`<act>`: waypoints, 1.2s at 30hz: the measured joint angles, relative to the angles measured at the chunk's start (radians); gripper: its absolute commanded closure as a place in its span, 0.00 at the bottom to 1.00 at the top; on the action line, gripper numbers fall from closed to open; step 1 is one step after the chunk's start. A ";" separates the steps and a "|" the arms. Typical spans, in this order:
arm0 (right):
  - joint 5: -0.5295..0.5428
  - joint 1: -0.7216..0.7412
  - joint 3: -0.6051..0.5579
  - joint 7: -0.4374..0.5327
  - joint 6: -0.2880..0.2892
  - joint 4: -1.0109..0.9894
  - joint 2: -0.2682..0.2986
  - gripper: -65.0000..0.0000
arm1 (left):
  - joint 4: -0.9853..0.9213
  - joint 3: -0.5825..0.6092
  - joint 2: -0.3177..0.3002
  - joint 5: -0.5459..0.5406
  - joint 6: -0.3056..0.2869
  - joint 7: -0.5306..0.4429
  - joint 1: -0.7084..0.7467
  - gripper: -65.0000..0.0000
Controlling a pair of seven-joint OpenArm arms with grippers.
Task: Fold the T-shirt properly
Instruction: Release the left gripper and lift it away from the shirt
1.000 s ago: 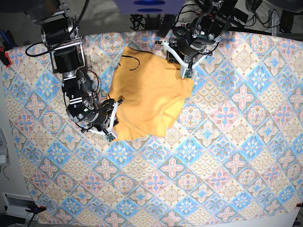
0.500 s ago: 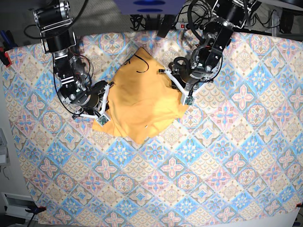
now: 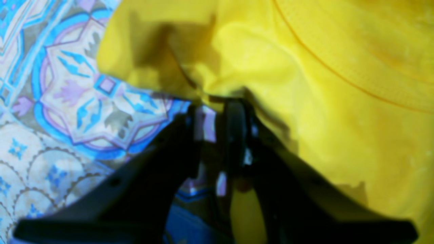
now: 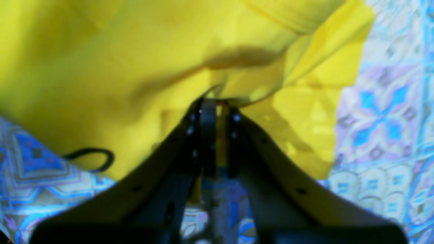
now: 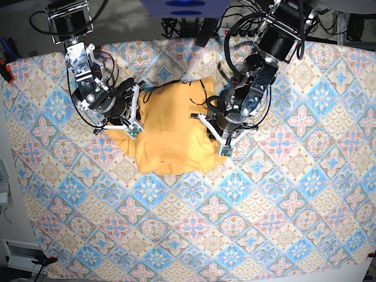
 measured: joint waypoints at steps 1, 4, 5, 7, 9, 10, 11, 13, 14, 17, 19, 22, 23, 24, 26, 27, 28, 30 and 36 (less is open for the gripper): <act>0.002 0.000 0.000 0.002 0.001 0.010 0.009 0.93 | 0.000 0.002 0.000 0.000 0.000 0.013 -0.003 0.83; 0.003 -0.004 0.023 -0.003 0.000 0.047 0.021 0.93 | 0.021 0.002 -0.006 -0.004 0.002 0.032 -0.004 0.83; 0.003 -0.014 0.051 0.003 0.000 0.072 0.020 0.93 | 0.045 0.002 -0.013 -0.005 0.009 0.045 0.003 0.83; 0.009 -0.041 0.115 0.007 0.000 0.129 0.016 0.93 | 0.103 0.004 -0.050 -0.015 -0.001 0.054 0.030 0.83; 0.003 -0.072 0.146 -0.001 -0.006 0.187 0.014 0.93 | 0.148 0.003 -0.082 -0.011 0.008 0.060 0.047 0.83; 0.000 -0.086 0.147 -0.003 -0.010 0.212 0.010 0.93 | 0.165 0.000 -0.093 -0.009 0.019 0.060 0.051 0.83; -0.001 -0.098 0.146 -0.009 -0.007 0.240 0.003 0.93 | 0.189 -0.004 -0.106 -0.006 0.023 0.060 0.054 0.83; 0.008 -0.127 0.133 0.003 -0.008 0.284 -0.022 0.93 | 0.259 -0.004 -0.133 -0.009 0.011 0.052 0.074 0.83; 0.014 -0.143 0.113 0.009 -0.007 0.297 -0.032 0.93 | 0.298 -0.010 -0.145 -0.012 0.006 0.048 0.093 0.83; 0.013 -0.169 0.026 -0.010 0.005 0.298 -0.038 0.93 | 0.382 -0.087 -0.155 -0.013 0.008 0.057 0.182 0.83; 0.011 -0.167 -0.050 -0.011 0.005 0.298 -0.037 0.93 | 0.435 -0.173 -0.164 -0.011 0.010 0.064 0.257 0.83; 0.009 -0.132 -0.158 -0.008 0.000 0.298 -0.037 0.93 | 0.508 -0.277 -0.167 -0.005 0.018 0.060 0.340 0.83; 0.007 -0.117 -0.193 -0.006 0.000 0.298 -0.045 0.93 | 0.525 -0.305 -0.166 -0.007 0.016 0.056 0.366 0.83; 0.007 -0.103 -0.222 -0.005 0.000 0.298 -0.056 0.93 | 0.545 -0.331 -0.164 -0.005 0.014 0.055 0.393 0.83; 0.015 -0.077 -0.277 -0.002 0.000 0.294 -0.075 0.93 | 0.583 -0.382 -0.164 -0.004 0.014 0.053 0.462 0.83; 0.014 -0.068 -0.296 -0.002 0.000 0.292 -0.089 0.93 | 0.592 -0.402 -0.164 -0.011 0.007 0.052 0.496 0.83; 0.011 -0.059 -0.307 -0.006 0.002 0.287 -0.105 0.93 | 0.597 -0.419 -0.164 -0.011 0.008 0.055 0.526 0.83; 0.006 -0.034 -0.325 -0.005 -0.003 0.261 -0.142 0.93 | 0.600 -0.451 -0.158 -0.011 0.016 0.063 0.571 0.83; -0.001 0.015 -0.331 -0.004 -0.010 0.086 -0.214 0.93 | 0.621 -0.478 -0.156 -0.015 0.010 0.053 0.675 0.83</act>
